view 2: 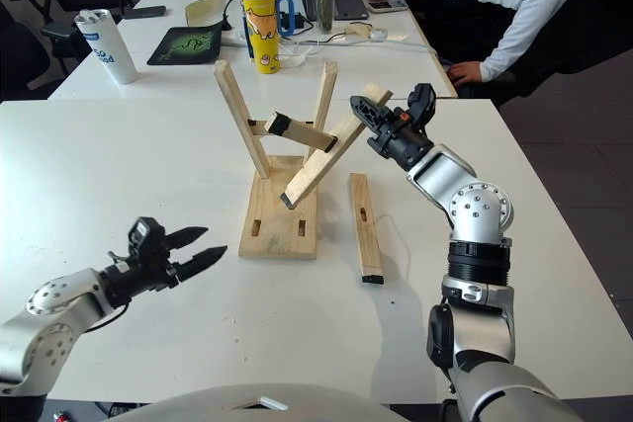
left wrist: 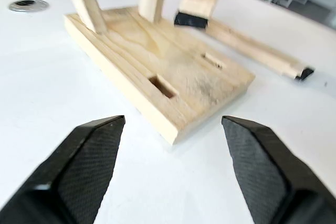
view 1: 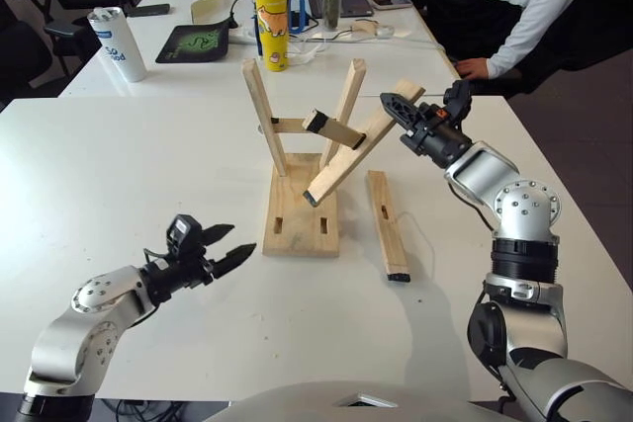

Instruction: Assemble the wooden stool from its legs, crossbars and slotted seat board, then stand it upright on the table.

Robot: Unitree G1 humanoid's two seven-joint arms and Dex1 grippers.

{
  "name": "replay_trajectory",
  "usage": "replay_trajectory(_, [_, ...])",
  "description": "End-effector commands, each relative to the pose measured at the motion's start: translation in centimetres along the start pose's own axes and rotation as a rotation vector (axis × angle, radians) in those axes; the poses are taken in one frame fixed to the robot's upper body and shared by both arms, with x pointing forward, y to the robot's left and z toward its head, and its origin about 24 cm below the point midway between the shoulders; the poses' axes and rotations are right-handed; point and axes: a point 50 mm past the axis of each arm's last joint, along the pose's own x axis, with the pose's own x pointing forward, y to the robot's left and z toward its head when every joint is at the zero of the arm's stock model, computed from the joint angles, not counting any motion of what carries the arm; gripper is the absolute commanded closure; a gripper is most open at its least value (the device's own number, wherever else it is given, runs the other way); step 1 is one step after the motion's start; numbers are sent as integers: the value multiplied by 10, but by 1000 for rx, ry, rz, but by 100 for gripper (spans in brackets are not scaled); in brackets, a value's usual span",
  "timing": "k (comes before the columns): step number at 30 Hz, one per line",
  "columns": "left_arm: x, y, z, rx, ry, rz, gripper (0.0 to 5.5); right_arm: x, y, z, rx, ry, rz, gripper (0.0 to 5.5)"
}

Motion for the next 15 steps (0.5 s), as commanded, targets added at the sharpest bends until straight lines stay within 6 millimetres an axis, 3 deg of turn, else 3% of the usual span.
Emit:
replay_trajectory(1, [16,14,-5,199,89,21,208,1,1,-2,8,-13,10,446])
replay_trajectory(5, [30,18,-13,267,120,19,208,1,1,-3,11,-13,12,446])
replay_trajectory(9, [44,5,-17,261,108,-60,208,2,1,-1,8,-14,16,446])
replay_trajectory(15, [66,8,-11,271,95,-43,208,4,1,-2,12,-14,18,446])
